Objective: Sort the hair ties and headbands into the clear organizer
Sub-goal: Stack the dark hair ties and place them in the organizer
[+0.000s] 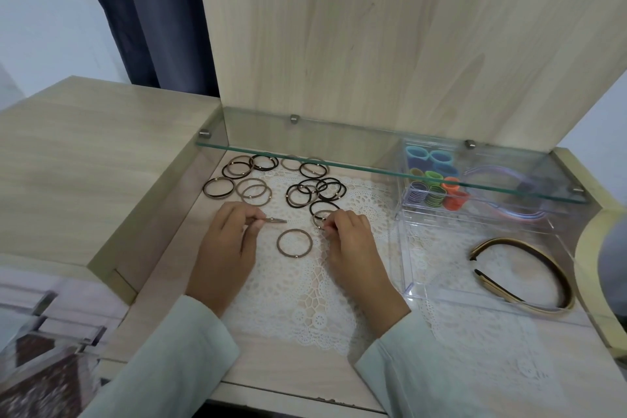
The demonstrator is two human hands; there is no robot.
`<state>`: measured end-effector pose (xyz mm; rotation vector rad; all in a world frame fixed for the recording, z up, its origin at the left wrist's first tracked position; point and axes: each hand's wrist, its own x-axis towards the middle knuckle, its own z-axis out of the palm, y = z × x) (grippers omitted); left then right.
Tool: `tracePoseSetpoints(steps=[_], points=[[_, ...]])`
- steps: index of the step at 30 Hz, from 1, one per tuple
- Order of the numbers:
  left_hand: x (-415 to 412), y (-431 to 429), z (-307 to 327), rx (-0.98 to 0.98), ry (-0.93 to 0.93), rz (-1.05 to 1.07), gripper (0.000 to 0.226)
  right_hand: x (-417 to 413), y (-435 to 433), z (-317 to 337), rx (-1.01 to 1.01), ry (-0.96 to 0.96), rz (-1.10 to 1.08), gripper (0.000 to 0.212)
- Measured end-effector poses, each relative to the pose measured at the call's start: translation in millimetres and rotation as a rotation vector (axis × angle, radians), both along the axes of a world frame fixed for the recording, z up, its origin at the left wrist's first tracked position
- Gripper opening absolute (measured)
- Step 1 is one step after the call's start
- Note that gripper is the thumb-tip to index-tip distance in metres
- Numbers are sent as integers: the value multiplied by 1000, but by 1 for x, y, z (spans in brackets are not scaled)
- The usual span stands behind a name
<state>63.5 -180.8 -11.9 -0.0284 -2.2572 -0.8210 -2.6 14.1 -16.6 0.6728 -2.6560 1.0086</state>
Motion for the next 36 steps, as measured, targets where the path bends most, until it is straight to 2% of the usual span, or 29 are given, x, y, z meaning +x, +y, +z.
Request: tracePoseSetpoints(steps=[3, 6, 11, 18, 25, 28, 36], points=[[3, 3, -1, -105, 72, -85, 9, 0, 1, 0, -10, 2, 7, 9], [5, 2, -2, -122, 94, -168, 7, 0, 2, 1, -15, -3, 10, 9], [4, 2, -5, -123, -55, -304, 12, 0, 2, 2, -16, 6, 0, 8], [5, 2, -2, -138, -121, -314, 15, 2, 2, 4, -12, 22, -12, 6], [6, 3, -1, -120, -164, -319, 5, 3, 2, 5, -23, 8, 0, 11], [6, 5, -1, -131, -195, -318, 16, 3, 2, 4, -34, 17, 5, 11], [7, 4, -1, -122, -240, -335, 10, 0, 3, 4, -215, 48, 5, 8]])
